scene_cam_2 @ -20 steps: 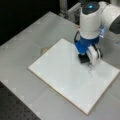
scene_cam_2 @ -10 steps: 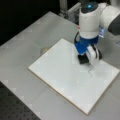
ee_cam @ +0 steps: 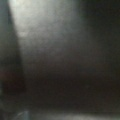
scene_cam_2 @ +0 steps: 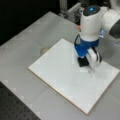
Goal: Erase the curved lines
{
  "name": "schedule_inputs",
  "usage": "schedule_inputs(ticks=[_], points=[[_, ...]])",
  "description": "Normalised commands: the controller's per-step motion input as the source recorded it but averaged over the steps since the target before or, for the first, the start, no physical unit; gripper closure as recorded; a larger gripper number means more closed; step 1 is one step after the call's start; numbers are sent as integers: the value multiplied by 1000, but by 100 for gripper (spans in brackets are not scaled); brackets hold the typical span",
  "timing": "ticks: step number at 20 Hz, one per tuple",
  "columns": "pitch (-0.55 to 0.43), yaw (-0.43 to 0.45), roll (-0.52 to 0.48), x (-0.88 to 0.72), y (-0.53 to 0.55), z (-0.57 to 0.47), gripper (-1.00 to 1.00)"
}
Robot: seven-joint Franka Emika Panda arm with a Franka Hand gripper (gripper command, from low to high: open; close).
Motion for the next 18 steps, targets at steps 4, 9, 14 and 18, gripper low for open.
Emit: schedule_inputs(ticks=[4, 9, 14, 18], points=[[-138, -164, 74, -69, 220, -356, 100], [-104, -179, 88, -15, 261, -373, 100], [-88, -174, 112, 90, 300, -417, 100], [-78, -201, 119, 175, 281, -470, 100]])
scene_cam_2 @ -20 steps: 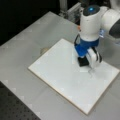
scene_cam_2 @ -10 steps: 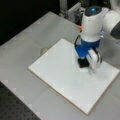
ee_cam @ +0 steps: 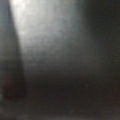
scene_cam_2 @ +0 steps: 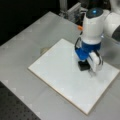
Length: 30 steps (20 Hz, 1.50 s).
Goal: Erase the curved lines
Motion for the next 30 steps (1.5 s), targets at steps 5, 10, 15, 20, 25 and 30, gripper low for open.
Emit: schedule_inputs(ticks=[5, 10, 15, 20, 25, 30], points=[[-61, -222, 107, 174, 248, -477, 100], [-55, -236, 94, 185, 282, -488, 100], [-49, -253, 87, 282, 378, -513, 100], [-30, -256, 78, 350, 438, -541, 100], [-32, -221, 69, 369, 467, -585, 100], [-25, -242, 61, 396, 493, -598, 100]])
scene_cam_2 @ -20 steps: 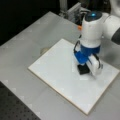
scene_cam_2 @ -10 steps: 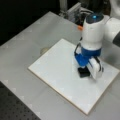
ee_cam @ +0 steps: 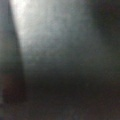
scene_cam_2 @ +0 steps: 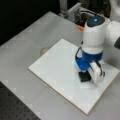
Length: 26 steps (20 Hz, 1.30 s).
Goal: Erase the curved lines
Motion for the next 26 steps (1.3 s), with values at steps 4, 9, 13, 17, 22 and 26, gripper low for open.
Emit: schedule_inputs(ticks=[4, 9, 13, 17, 22, 26], points=[[-23, -235, 46, 437, 490, -615, 100], [-14, -183, 34, 427, 442, -626, 100], [19, -198, 12, 370, 454, -566, 100], [63, -229, -16, 260, 465, -483, 100], [154, -167, -97, 72, 356, -231, 100], [230, -26, -180, -118, 158, 92, 100]])
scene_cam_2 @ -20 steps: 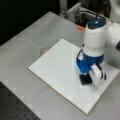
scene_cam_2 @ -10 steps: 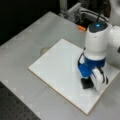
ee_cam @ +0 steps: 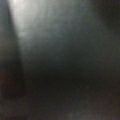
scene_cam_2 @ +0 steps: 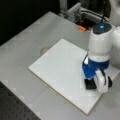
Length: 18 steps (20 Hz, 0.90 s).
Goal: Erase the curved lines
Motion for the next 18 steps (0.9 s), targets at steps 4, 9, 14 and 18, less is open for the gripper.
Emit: schedule_inputs(ticks=[4, 9, 14, 18], points=[[264, 33, -251, -111, 36, 296, 100], [298, 59, -257, 19, -50, 420, 100], [286, 66, -185, 71, -93, 344, 100], [238, 135, -157, 146, -157, 226, 100]])
